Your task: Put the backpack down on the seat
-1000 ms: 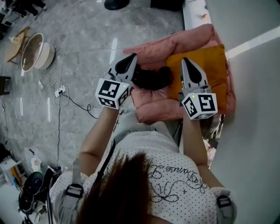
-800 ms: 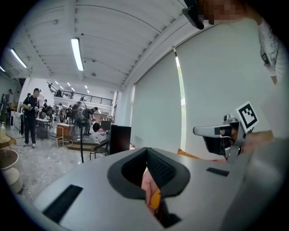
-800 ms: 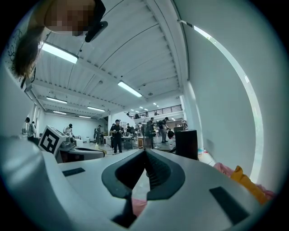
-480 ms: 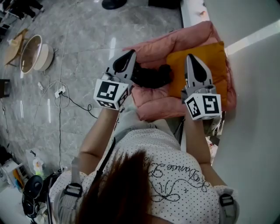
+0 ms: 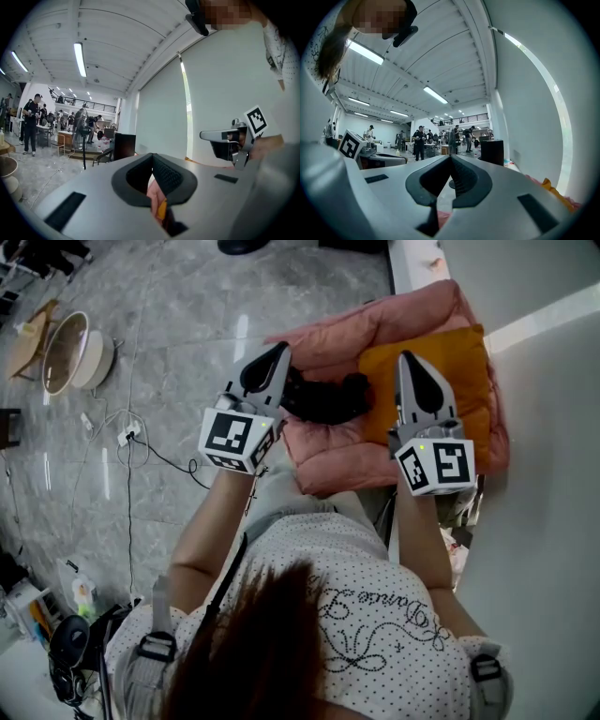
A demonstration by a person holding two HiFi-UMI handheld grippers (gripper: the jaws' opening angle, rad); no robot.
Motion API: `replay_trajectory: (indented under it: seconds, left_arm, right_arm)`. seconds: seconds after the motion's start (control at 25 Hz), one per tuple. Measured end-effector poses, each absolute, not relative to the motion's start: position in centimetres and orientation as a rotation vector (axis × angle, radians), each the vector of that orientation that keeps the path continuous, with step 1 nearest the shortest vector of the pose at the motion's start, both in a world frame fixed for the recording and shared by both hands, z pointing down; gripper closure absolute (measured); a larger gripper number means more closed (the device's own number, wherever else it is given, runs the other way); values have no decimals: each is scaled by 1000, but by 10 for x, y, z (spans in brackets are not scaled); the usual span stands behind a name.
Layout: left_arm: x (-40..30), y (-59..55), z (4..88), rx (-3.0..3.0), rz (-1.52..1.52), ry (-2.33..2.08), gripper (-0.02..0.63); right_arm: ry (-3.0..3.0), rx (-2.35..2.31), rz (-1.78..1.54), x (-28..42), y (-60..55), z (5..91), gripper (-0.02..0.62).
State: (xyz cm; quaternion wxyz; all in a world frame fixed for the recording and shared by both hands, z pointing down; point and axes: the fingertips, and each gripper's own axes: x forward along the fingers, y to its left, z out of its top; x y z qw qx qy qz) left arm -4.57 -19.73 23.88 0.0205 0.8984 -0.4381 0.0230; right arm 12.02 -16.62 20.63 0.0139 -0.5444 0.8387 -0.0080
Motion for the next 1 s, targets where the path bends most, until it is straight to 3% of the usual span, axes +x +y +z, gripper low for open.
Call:
replay_trajectory:
  seconds: [1.0]
  left_arm:
    - [-47,-194,237,2772,66,-1383,603]
  right_arm:
    - [2624,-1730,-2,124,-162,205,586]
